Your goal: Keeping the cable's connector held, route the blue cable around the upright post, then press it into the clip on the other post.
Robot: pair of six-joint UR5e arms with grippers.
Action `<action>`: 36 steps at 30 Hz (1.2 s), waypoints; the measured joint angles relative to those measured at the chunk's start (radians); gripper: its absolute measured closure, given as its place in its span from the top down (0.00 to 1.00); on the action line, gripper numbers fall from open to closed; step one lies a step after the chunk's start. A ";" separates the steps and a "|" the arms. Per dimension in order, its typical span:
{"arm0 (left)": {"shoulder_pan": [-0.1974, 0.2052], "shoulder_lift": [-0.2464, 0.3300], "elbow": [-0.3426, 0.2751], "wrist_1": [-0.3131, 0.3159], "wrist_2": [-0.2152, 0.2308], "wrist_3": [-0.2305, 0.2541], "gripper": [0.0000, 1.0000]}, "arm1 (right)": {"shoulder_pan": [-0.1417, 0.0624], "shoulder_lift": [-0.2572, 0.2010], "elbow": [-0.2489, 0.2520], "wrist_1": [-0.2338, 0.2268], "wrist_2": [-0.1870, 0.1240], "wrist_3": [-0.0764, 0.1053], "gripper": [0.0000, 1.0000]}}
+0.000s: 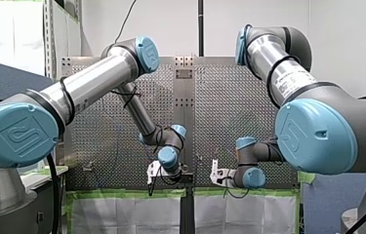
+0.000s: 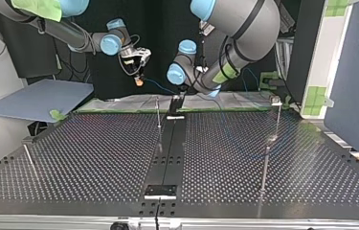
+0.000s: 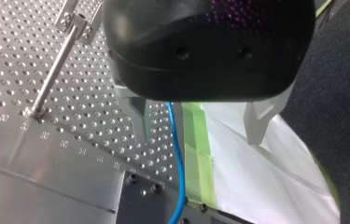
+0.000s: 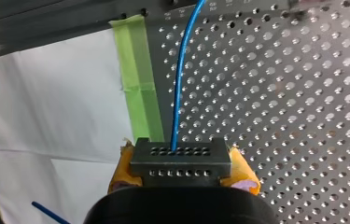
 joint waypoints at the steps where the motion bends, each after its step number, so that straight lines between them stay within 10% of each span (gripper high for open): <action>1: -0.001 0.000 0.000 0.001 0.000 0.002 1.00 | -0.001 0.000 0.000 0.005 -0.001 -0.001 0.00; 36: -0.013 0.000 0.000 0.031 0.062 0.032 1.00 | -0.002 0.000 -0.006 0.011 -0.073 -0.002 0.00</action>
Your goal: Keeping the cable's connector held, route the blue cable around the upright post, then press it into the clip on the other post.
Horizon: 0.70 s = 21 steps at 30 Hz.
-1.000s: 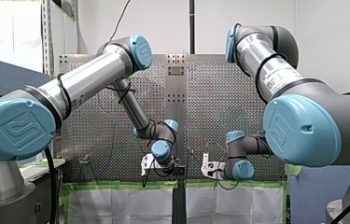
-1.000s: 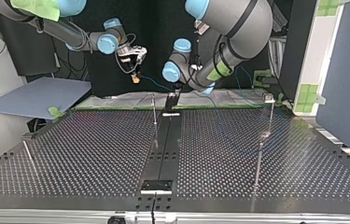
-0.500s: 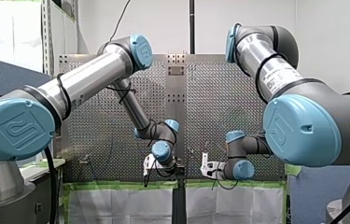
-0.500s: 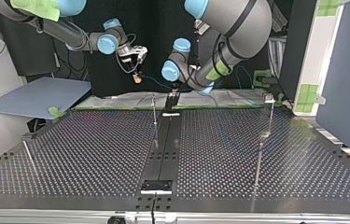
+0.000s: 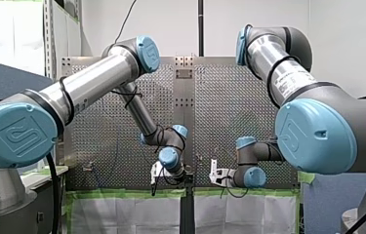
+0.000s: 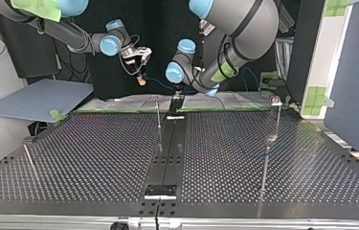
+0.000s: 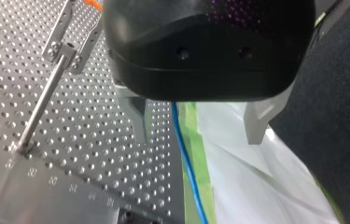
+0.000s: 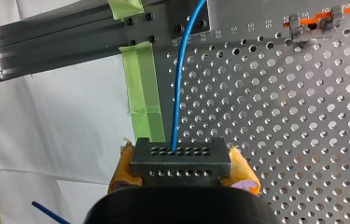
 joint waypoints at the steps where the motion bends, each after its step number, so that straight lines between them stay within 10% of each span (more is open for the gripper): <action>1: -0.001 0.000 0.000 0.003 0.006 -0.001 1.00 | 0.000 0.000 0.000 0.000 0.000 0.000 0.00; 16: -0.006 0.000 0.000 0.030 0.068 -0.020 1.00 | 0.005 0.000 -0.003 0.000 -0.005 0.003 0.00; 21: -0.007 0.000 0.000 0.033 0.075 -0.022 0.78 | 0.005 0.000 -0.003 0.003 -0.005 0.003 0.00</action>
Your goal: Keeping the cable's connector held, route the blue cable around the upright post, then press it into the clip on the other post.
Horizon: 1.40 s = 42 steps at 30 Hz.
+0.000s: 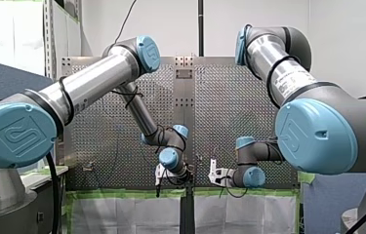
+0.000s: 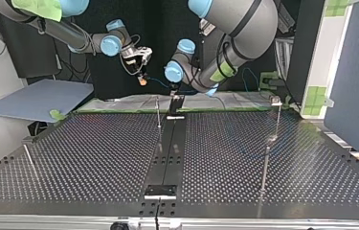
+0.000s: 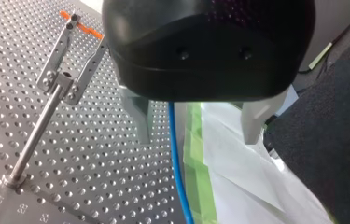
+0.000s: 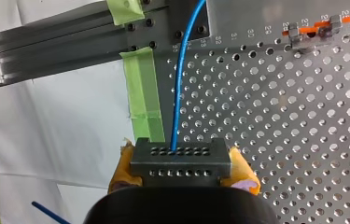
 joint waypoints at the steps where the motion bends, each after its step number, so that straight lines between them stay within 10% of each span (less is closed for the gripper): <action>1: 0.000 0.000 0.000 0.000 0.000 -0.001 0.71 | 0.000 0.000 0.000 0.000 0.000 0.000 0.00; 10: -0.002 0.000 0.000 -0.007 -0.027 -0.005 0.00 | 0.000 0.000 0.000 0.001 0.000 0.000 0.00; 24: -0.005 0.001 0.000 -0.009 -0.039 -0.029 0.00 | -0.004 0.000 0.000 0.002 0.001 0.000 0.00; 42: -0.036 0.001 -0.032 -0.009 -0.160 -0.022 0.00 | -0.026 0.000 0.000 -0.015 0.013 0.020 0.00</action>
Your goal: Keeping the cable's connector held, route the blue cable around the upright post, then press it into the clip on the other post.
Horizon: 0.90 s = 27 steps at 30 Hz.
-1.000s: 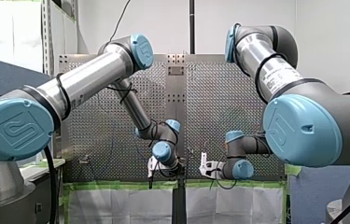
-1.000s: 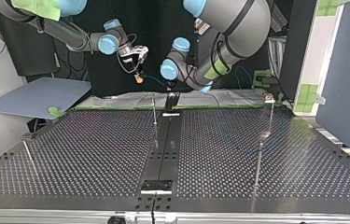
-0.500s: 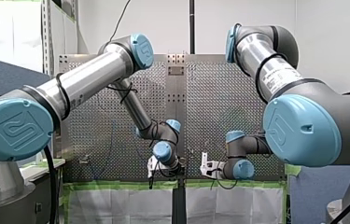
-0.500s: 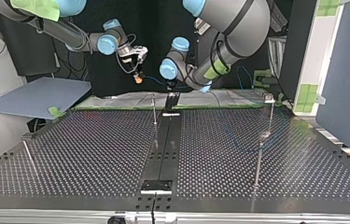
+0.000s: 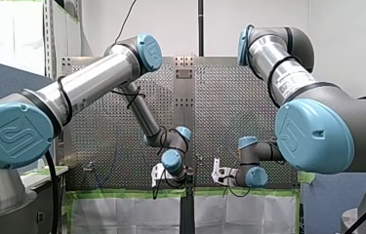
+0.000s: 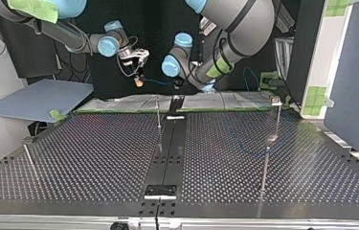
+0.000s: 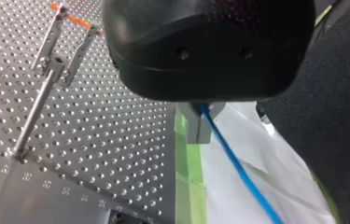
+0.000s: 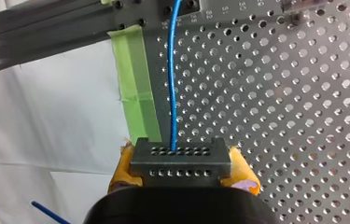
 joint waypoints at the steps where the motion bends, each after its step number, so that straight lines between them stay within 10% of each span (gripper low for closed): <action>1: -0.002 0.000 -0.004 0.006 -0.002 0.000 0.00 | -0.001 0.000 0.000 -0.003 0.000 0.000 0.00; 20: -0.022 0.006 -0.030 0.062 -0.045 -0.008 0.00 | -0.011 0.018 -0.001 -0.019 0.029 -0.027 0.00; 27: -0.031 0.009 -0.039 0.092 -0.052 -0.011 0.00 | -0.017 0.067 -0.009 -0.021 0.035 -0.069 0.00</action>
